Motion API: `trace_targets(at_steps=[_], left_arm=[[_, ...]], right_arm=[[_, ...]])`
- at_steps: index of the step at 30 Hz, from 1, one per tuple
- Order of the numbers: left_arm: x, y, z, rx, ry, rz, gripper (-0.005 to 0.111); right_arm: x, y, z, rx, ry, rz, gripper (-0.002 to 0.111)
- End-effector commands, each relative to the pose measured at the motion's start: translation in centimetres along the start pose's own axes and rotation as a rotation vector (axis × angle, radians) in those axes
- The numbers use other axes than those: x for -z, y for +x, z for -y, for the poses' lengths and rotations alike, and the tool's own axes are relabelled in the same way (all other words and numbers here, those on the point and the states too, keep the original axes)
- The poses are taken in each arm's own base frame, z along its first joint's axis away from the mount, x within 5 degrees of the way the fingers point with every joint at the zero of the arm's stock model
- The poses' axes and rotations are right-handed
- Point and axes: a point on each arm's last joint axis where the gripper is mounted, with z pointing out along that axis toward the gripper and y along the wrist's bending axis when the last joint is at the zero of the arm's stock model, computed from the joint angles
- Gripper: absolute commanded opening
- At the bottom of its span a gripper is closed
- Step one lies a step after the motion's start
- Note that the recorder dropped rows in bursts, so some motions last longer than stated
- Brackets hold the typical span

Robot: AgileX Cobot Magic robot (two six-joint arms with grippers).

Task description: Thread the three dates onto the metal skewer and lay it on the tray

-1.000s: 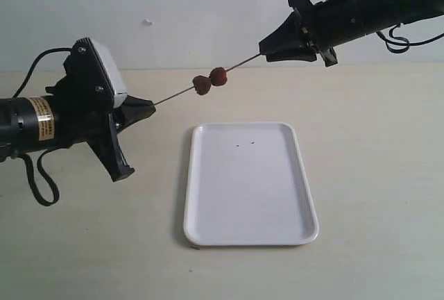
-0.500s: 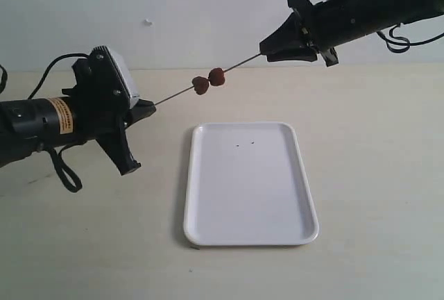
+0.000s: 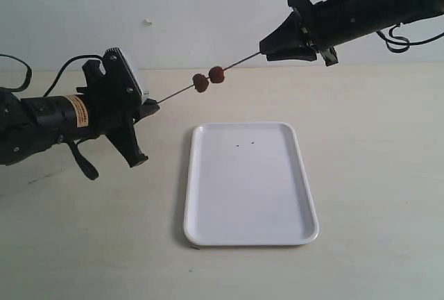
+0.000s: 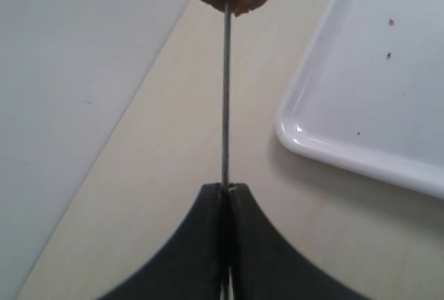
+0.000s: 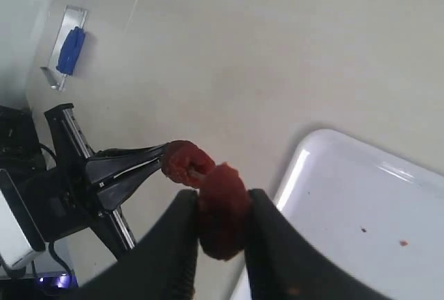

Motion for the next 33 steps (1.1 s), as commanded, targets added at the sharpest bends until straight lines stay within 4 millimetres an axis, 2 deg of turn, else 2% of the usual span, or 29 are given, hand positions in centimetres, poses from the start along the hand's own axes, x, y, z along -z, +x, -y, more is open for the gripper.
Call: trace_targets(at_steps=[1, 14, 19, 22, 29, 33], left_arm=[[-0.3, -0.8, -1.0, 0.033, -0.046, 0.05, 0.0], [-0.4, -1.3, -1.4, 0.051, -0.06, 0.07, 0.0], [-0.2, -0.2, -2.9, 0.267, -0.181, 0.015, 0.0], [-0.1, 0.3, -3.1, 0.325, -0.192, -0.013, 0.0], [-0.7, -0.6, -0.3, 0.326, -0.045, -0.09, 0.0], [-0.8, -2.0, 1.3, 0.365, 0.002, -0.115, 0.0]], right_arm=[[-0.3, 0.4, -0.7, 0.008, -0.032, -0.038, 0.023], [-1.2, 0.4, -1.6, 0.018, -0.069, -0.036, 0.023], [-0.1, 0.1, -0.8, 0.002, -0.058, -0.011, 0.023], [0.9, -0.2, -0.1, -0.013, -0.057, 0.02, 0.023], [1.4, -1.1, -0.2, 0.126, -0.085, 0.126, 0.023], [1.5, -2.0, -0.1, 0.145, -0.071, 0.223, 0.023]])
